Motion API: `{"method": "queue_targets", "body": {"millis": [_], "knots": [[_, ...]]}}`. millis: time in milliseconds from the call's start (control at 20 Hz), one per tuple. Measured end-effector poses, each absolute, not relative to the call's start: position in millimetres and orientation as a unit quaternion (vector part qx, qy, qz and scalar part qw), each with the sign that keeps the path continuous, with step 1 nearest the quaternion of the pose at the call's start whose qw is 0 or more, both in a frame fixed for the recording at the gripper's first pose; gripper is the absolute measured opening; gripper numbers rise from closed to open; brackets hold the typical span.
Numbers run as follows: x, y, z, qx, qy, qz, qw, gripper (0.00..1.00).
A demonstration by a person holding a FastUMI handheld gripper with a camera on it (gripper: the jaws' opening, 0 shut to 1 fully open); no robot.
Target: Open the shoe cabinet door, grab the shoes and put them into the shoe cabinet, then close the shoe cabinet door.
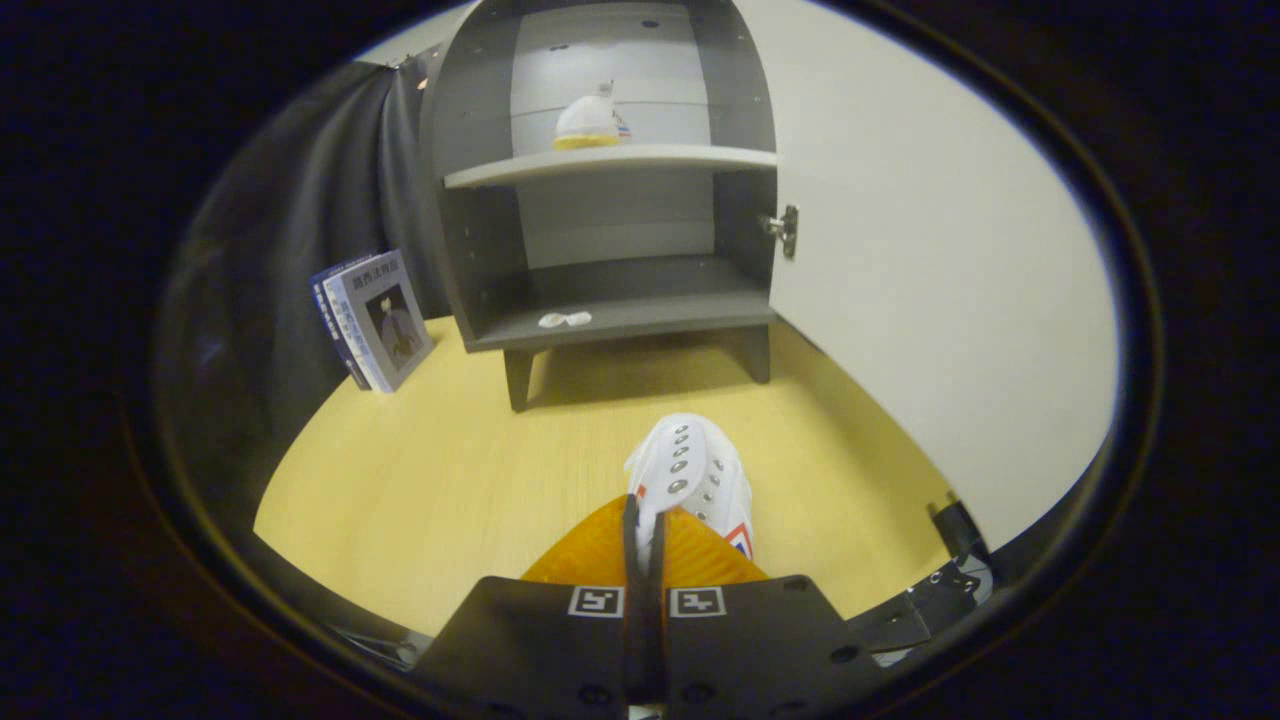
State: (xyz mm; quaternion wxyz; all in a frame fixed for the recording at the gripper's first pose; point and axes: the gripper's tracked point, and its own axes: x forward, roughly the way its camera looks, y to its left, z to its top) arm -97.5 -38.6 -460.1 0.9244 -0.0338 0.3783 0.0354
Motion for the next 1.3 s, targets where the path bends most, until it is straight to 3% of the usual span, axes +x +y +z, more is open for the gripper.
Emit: {"method": "queue_targets", "body": {"millis": [750, 1300], "knots": [[50.2, -0.9, -256.3, -0.054, 0.227, 0.040, 0.972, 0.02], [241.6, -8.2, -258.1, -0.070, 0.214, 0.071, 0.972, 0.02]]}}
